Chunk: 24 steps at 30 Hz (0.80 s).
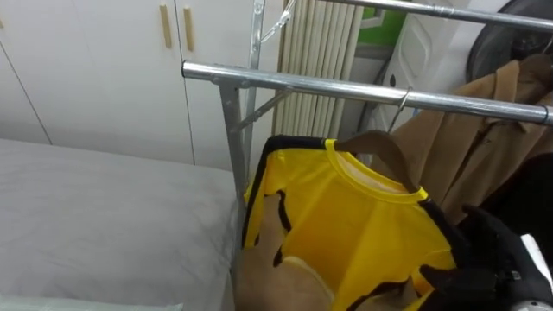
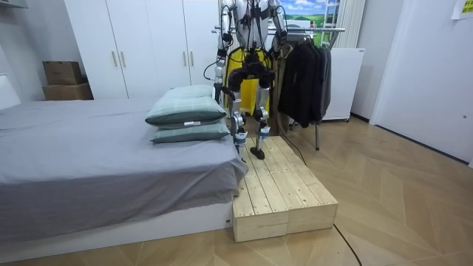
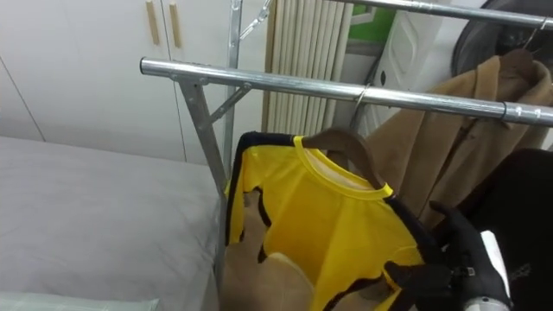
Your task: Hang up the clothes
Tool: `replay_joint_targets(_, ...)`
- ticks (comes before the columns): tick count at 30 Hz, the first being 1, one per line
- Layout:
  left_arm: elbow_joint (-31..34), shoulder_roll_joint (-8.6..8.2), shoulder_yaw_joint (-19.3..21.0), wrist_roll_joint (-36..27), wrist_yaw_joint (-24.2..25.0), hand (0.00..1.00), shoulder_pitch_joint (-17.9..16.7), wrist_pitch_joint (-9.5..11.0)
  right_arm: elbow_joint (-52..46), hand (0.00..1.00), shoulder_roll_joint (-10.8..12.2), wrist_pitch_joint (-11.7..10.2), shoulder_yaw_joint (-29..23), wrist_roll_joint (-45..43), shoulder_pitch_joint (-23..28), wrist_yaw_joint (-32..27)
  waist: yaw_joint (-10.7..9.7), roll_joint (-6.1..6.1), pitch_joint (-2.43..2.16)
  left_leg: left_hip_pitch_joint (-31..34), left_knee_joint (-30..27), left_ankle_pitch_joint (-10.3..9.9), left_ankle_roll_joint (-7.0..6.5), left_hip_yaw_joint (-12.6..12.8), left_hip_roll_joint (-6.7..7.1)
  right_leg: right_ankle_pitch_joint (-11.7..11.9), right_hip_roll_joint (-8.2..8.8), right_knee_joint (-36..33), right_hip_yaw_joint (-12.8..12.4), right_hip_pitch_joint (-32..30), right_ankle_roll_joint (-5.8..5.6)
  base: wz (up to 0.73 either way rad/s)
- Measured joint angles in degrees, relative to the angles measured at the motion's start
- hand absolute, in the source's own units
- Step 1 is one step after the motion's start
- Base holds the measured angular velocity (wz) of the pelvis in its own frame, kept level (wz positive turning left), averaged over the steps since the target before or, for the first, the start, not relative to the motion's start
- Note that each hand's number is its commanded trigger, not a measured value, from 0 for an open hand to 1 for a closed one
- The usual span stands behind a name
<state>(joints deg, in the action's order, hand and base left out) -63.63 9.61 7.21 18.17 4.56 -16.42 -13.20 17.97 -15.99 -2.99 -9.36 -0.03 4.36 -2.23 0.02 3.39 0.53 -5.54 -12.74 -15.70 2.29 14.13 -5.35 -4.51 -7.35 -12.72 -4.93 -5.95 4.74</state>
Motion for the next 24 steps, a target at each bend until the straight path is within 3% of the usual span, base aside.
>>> replay_joint_targets(7, -0.6, 0.00, 0.0, -0.2, 0.0, 0.00, 0.2, -0.1, 0.1, 0.00, 2.1, 0.1, 0.9, 0.7, 5.0, 4.5, -0.1, -0.01, 0.00, -0.2, 0.1, 0.0, 0.01, 0.5, -0.03, 0.0, -0.32, -0.1, -1.2, 0.0, -0.01, -0.02)
replay_joint_targets(17, -1.3, 0.01, 0.0, -2.5, 0.0, 0.00, -0.7, -0.1, 8.4, 0.00, 5.6, -0.6, 1.6, 5.4, 8.0, 3.1, -2.1, 0.01, 0.06, -0.8, 0.3, 0.0, 0.00, 2.3, -0.02, 0.0, -1.02, -1.2, -3.5, -0.6, -0.12, -0.10)
replay_joint_targets(18, -1.5, 0.00, 0.3, -2.5, 0.0, 0.00, -0.7, -0.1, 10.7, 0.00, 6.3, -1.6, 1.5, 7.0, 8.5, 3.0, -2.2, -0.02, 0.08, -0.9, 0.3, 0.0, 0.00, 2.4, -0.01, 0.0, -1.11, -1.2, -3.8, -0.6, -0.10, -0.09)
replay_joint_targets(24, -2.3, -0.42, 1.7, -2.4, 0.0, 0.00, -0.9, -0.1, 22.4, 0.00, 7.6, -2.0, 1.2, 14.2, 12.1, 2.5, -3.7, -0.46, 0.22, -1.0, 0.9, 0.0, -0.01, 2.4, 0.01, 0.0, -1.05, -0.9, -4.0, -0.1, -0.11, -0.01)
